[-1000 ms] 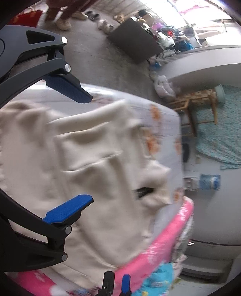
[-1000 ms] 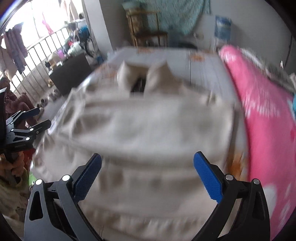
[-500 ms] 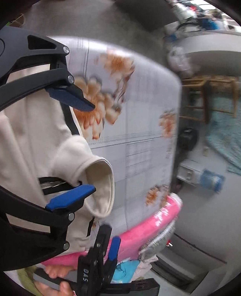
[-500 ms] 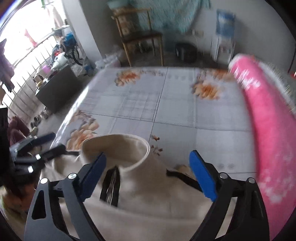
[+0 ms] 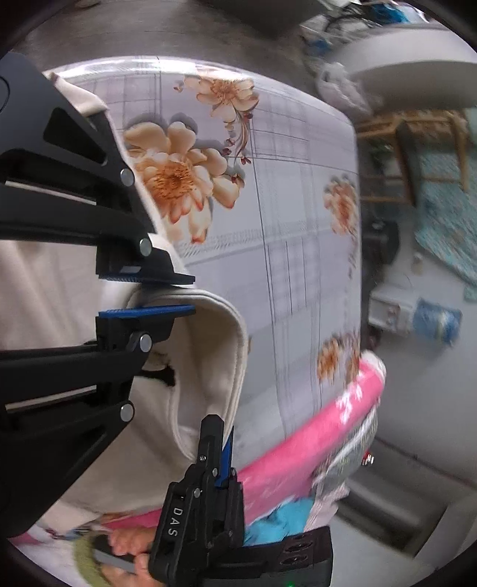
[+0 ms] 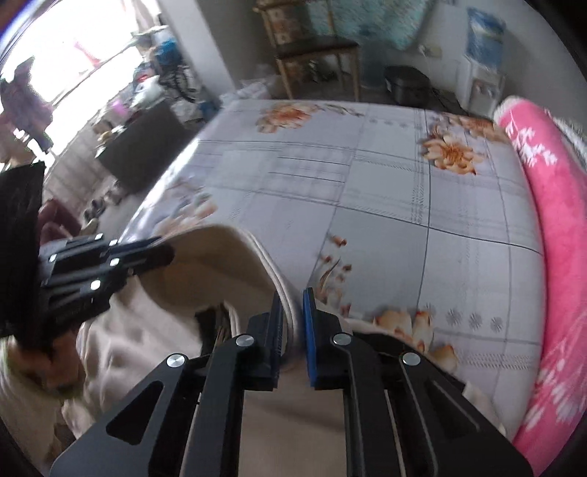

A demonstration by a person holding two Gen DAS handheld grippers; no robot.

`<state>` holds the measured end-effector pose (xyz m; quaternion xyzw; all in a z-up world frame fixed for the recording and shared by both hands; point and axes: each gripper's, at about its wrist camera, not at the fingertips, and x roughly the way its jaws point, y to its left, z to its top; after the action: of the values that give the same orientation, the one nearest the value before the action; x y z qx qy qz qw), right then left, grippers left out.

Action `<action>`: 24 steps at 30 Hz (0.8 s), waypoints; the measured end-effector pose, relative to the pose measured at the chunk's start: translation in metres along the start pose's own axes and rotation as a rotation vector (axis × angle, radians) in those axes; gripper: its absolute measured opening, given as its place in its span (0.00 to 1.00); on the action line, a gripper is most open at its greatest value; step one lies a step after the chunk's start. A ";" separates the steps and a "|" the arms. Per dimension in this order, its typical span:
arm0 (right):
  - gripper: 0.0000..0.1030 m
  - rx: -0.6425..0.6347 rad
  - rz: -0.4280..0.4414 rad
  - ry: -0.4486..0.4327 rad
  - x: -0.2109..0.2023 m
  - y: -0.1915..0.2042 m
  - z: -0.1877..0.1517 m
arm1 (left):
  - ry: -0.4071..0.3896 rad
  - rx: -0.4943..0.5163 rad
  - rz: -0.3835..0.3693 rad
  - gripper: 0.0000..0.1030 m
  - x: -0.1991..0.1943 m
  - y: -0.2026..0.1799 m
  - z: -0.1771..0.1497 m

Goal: Fold large clothes

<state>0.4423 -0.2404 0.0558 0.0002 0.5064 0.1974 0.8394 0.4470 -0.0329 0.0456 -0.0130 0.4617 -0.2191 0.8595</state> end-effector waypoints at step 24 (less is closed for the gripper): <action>0.32 -0.011 0.064 0.091 0.017 0.055 -0.057 | 0.108 0.023 0.055 0.18 -0.042 -0.031 -0.125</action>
<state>0.3828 -0.1953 0.0247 0.0030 0.5428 0.2266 0.8087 0.3161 -0.0218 0.0141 0.0213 0.5049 -0.2009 0.8392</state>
